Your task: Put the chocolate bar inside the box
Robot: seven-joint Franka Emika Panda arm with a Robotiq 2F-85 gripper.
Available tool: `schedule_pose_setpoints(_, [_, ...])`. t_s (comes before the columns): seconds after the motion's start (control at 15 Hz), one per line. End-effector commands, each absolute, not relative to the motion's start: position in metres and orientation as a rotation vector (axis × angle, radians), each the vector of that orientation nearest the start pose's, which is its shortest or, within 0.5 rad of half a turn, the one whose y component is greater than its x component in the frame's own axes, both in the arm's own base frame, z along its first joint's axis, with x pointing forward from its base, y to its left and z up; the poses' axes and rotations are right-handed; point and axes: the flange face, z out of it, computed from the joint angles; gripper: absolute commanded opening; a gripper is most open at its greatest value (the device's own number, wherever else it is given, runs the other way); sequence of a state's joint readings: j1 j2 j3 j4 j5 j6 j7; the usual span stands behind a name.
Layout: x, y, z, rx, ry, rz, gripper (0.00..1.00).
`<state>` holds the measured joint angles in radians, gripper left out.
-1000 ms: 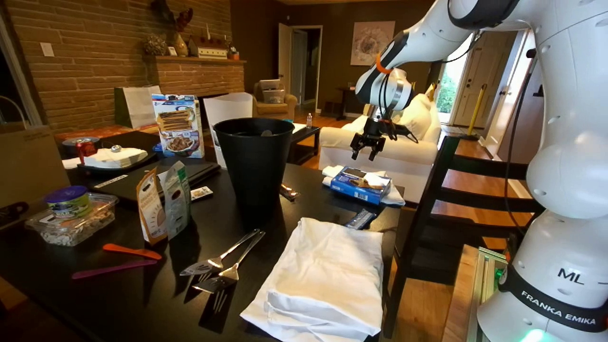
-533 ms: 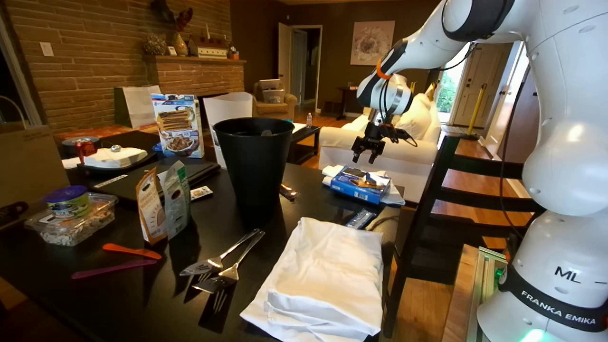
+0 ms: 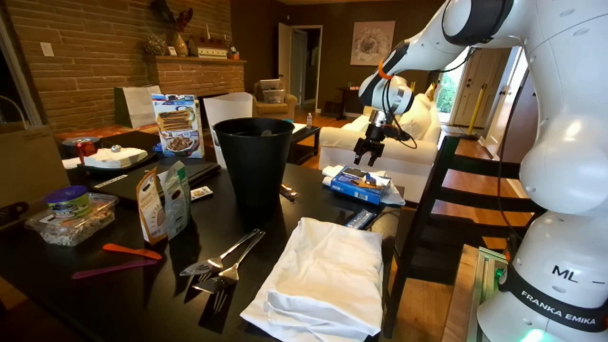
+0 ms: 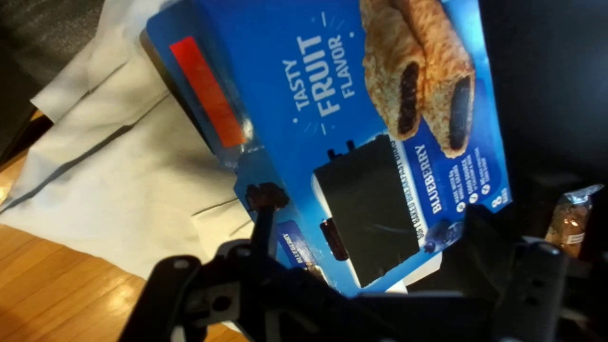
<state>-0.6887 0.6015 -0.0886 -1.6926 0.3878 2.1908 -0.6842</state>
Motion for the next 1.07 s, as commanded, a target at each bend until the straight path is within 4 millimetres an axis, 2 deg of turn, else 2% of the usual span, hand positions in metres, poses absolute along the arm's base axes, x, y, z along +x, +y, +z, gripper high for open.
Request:
schedule_pose_setpoints(0.0, [0.495,-0.475,0.243,-2.787,0.295,-0.207,1.0])
schedule_pose_setpoints(0.2, [0.495,-0.483,0.233,-2.747,0.181,-0.258,1.0])
schedule_pose_setpoints(0.6, [0.496,-0.492,0.198,-2.73,0.071,-0.275,1.0])
schedule_pose_setpoints(1.0, [0.503,-0.496,0.192,-2.72,0.027,-0.279,1.0])
